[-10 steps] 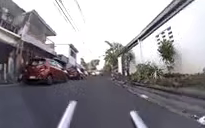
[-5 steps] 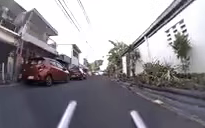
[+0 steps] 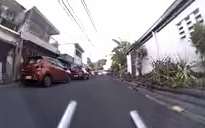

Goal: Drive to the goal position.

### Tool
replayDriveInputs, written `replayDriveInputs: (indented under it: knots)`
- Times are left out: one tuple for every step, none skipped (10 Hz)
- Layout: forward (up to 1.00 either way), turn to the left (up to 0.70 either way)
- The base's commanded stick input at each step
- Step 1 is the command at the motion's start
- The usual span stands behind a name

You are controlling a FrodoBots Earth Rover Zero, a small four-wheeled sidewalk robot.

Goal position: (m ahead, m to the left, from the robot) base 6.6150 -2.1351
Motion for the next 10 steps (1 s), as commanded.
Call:
replayDriveInputs:
  knots:
    - [1.0,0.0]
    - [1.0,0.0]
    - [1.0,0.0]
    - [1.0,-0.05]
    - [1.0,-0.34]
    - [1.0,-0.4]
    - [1.0,-0.4]
    - [1.0,-0.4]
    - [1.0,-0.4]
    - [1.0,-0.4]
